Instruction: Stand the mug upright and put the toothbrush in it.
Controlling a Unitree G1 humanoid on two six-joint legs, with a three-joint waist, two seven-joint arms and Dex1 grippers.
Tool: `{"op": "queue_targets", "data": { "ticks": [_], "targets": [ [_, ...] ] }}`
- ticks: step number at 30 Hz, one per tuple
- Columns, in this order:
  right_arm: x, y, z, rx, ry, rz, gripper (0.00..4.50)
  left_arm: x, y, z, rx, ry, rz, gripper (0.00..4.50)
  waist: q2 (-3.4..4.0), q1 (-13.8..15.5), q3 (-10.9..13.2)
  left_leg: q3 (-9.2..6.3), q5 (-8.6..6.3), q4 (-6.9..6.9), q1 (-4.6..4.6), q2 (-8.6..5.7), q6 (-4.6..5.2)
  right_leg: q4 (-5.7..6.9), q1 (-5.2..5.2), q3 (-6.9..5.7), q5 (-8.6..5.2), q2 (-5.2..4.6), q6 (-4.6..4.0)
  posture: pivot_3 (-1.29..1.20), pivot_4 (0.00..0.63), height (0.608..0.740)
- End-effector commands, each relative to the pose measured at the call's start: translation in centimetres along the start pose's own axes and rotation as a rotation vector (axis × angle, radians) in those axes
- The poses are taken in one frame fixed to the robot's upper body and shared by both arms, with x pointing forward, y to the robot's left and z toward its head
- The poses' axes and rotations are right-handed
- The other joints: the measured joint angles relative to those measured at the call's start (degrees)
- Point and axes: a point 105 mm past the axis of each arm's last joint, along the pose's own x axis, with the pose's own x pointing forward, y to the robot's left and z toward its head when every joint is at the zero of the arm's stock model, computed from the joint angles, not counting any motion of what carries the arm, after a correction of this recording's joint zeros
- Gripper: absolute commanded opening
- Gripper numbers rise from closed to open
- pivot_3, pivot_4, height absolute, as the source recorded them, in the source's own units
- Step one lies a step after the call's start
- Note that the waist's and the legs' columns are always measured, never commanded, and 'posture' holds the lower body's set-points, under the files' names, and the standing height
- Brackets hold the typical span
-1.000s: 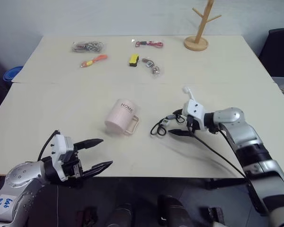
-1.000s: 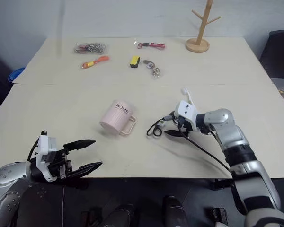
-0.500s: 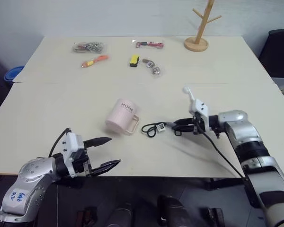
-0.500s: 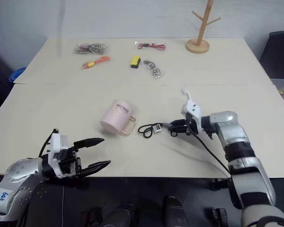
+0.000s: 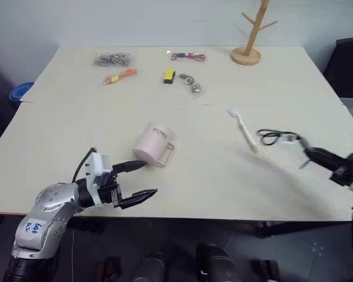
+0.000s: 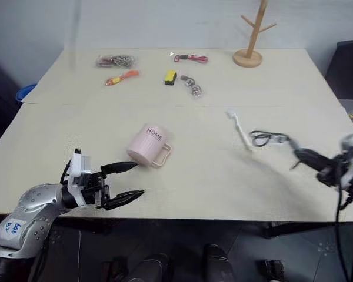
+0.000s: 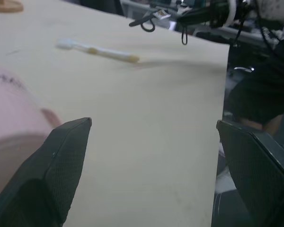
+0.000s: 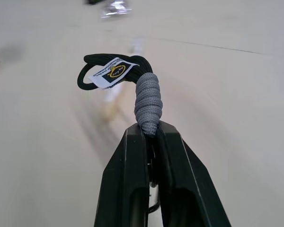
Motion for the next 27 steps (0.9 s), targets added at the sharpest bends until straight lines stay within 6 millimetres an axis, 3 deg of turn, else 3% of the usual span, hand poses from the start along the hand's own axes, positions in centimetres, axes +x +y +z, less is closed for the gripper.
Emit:
{"op": "queue_targets", "data": {
  "ticks": [1,6,9,12,14,18,21,24,27],
  "targets": [
    [-1.1,-3.4,-2.1,-0.111,0.097,-0.2,0.02,0.8,-0.4,1.5,0.019,-0.061,-0.005,4.5,0.01,-0.44,0.0,0.04,0.0,-0.02,0.04,0.01,0.0,0.03,0.0,0.02,0.0,0.01,0.0,0.0,0.15,0.74],
    [-1.0,-3.4,-3.4,-0.135,0.107,-0.194,1.57,0.2,0.1,0.9,0.015,-0.033,0.046,4.5,0.03,-0.66,-0.02,0.5,0.01,-0.33,0.42,0.12,0.01,0.07,0.02,0.4,0.0,0.13,0.0,0.0,0.15,0.74],
    [-1.5,-3.1,-2.3,-0.222,0.064,-0.182,2.68,-1.0,1.4,0.7,0.049,-0.017,0.144,4.5,0.05,-0.47,-0.02,0.6,0.01,-0.39,0.48,0.13,0.01,0.06,0.01,0.5,0.0,0.15,0.0,0.0,0.15,0.74],
    [-2.1,-1.9,0.2,-0.356,-0.034,-0.143,3.64,-4.5,3.5,0.6,0.112,0.013,0.351,4.5,0.06,-0.42,-0.03,0.64,0.01,-0.39,0.49,0.13,0.02,0.05,0.02,0.54,0.0,0.16,0.0,0.0,0.15,0.74],
    [-2.0,0.2,0.7,-0.427,-0.069,-0.047,4.29,-7.1,4.1,0.0,0.13,0.073,0.441,4.5,0.05,-0.38,-0.03,0.64,0.0,-0.46,0.51,0.17,0.01,0.01,0.02,0.54,0.0,0.21,0.0,0.0,0.15,0.74],
    [-2.0,6.2,1.1,-0.417,-0.22,0.214,4.45,-12.6,4.6,-2.1,0.108,0.237,0.601,4.5,-0.05,-0.48,0.0,0.66,-0.06,-0.51,0.58,0.36,-0.06,-0.1,0.11,0.56,0.0,0.37,0.0,0.0,0.15,0.74],
    [-1.7,9.5,-1.2,-0.386,-0.198,0.353,4.45,-15.1,4.7,-3.2,0.089,0.341,0.675,4.5,-0.08,-0.3,0.0,0.71,-0.15,-0.5,0.63,0.46,-0.05,-0.13,0.18,0.61,0.0,0.45,0.0,0.0,0.15,0.74],
    [-1.6,12.6,-3.8,-0.325,-0.16,0.492,4.45,-13.8,4.3,-2.9,0.056,0.351,0.677,4.5,-0.16,0.49,-0.04,0.69,-0.18,-0.47,0.64,0.45,0.02,-0.14,0.23,0.6,0.0,0.4,0.0,0.0,0.15,0.74],
    [-1.5,13.3,-4.4,-0.318,-0.179,0.49,4.45,-8.9,2.2,-0.8,0.036,0.288,0.498,4.5,-0.2,1.11,-0.03,0.7,-0.2,-0.43,0.62,0.43,0.06,-0.14,0.23,0.61,0.0,0.36,0.0,0.0,0.15,0.74]
  ]
}}
